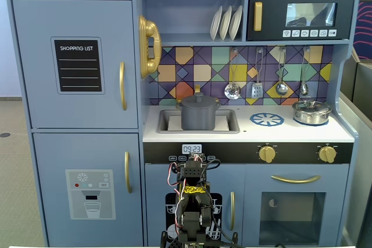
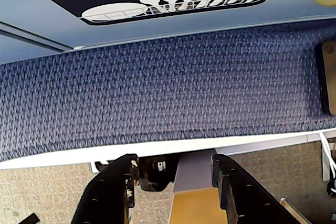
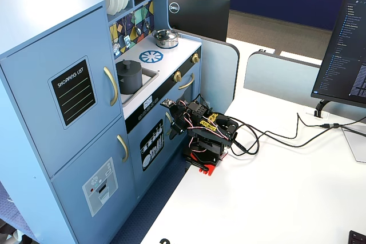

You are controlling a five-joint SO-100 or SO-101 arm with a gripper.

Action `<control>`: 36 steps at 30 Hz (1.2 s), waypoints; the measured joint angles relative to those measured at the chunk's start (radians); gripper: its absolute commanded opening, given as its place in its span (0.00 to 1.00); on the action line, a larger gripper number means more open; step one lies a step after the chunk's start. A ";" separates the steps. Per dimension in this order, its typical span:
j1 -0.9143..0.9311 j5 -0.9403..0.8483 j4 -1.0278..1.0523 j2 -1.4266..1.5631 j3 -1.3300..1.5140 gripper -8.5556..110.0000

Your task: Take off the lid from the gray recipient and place it on the counter

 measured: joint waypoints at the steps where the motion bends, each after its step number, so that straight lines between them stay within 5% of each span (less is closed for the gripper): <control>1: 0.000 0.000 0.000 0.000 0.000 0.07; 20: 0.018 0.012 0.000 0.000 -0.011 0.07; 25: 0.035 0.008 0.023 -0.006 -0.201 0.07; 36: 0.055 -0.005 -0.528 -0.149 -0.643 0.07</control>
